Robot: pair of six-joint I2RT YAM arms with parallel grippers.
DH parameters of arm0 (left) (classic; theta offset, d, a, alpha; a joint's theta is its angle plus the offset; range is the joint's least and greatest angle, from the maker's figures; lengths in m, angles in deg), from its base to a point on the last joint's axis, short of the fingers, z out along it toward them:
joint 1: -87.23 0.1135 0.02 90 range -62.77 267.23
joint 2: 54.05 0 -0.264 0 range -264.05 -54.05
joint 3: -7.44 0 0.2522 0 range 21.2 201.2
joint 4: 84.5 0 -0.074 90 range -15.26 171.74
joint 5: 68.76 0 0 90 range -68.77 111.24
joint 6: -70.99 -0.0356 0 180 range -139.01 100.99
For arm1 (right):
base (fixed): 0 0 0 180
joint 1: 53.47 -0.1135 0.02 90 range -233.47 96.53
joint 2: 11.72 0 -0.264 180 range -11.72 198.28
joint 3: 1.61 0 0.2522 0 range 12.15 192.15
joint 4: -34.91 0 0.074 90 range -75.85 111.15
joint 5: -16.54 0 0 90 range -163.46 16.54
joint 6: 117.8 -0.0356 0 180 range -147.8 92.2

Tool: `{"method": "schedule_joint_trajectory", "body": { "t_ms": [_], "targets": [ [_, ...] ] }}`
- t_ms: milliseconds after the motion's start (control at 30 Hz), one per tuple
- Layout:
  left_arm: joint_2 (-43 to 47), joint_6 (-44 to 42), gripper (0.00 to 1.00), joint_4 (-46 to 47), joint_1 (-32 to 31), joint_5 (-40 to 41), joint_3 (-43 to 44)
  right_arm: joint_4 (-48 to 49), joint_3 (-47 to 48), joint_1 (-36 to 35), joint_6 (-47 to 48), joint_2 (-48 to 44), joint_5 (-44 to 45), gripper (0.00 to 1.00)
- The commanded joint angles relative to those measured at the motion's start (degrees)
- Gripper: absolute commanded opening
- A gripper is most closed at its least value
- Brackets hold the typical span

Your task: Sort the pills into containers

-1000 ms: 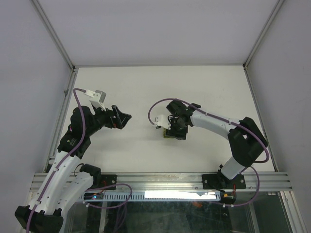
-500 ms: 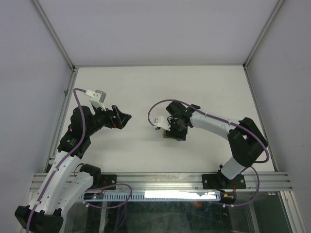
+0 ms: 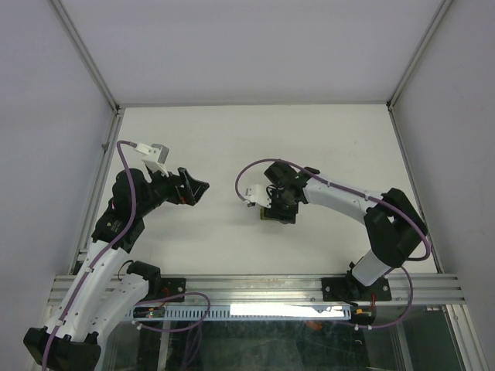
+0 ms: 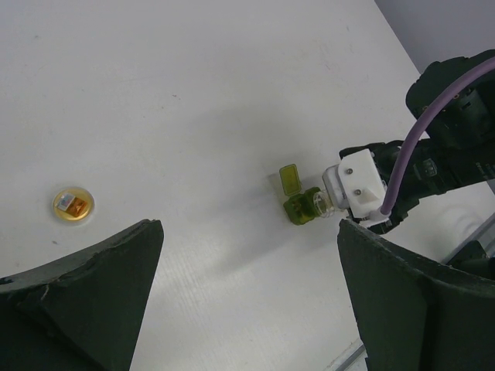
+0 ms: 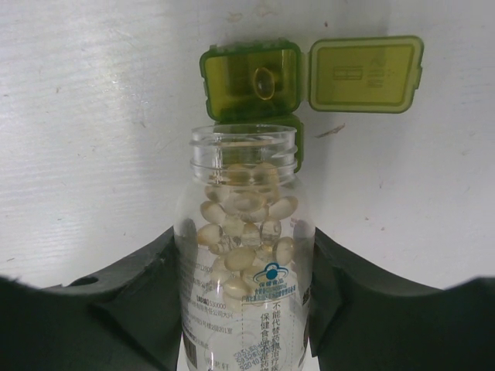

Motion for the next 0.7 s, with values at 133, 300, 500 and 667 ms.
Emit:
{"method": "schedule_joint_trajectory", "body": {
  "t_ms": [133, 300, 500, 667],
  "targets": [
    [0.22, -0.33, 0.99, 1.46, 0.75, -1.33, 0.90, 5.29, -1.35, -0.40, 0.38, -3.05, 2.73, 0.00],
    [0.20, -0.30, 0.99, 1.46, 0.76, -1.36, 0.85, 4.22, -0.82, -0.91, 0.08, -2.74, 2.35, 0.00],
    [0.22, -0.30, 0.99, 1.46, 0.79, -1.29, 0.82, 1.12, 1.09, 0.13, -0.59, -0.33, 1.25, 0.00],
    [0.20, -0.25, 0.99, 1.46, 0.77, -1.29, 0.82, 0.22, 1.79, -0.25, -0.67, -1.28, 0.61, 0.00]
  ]
}}
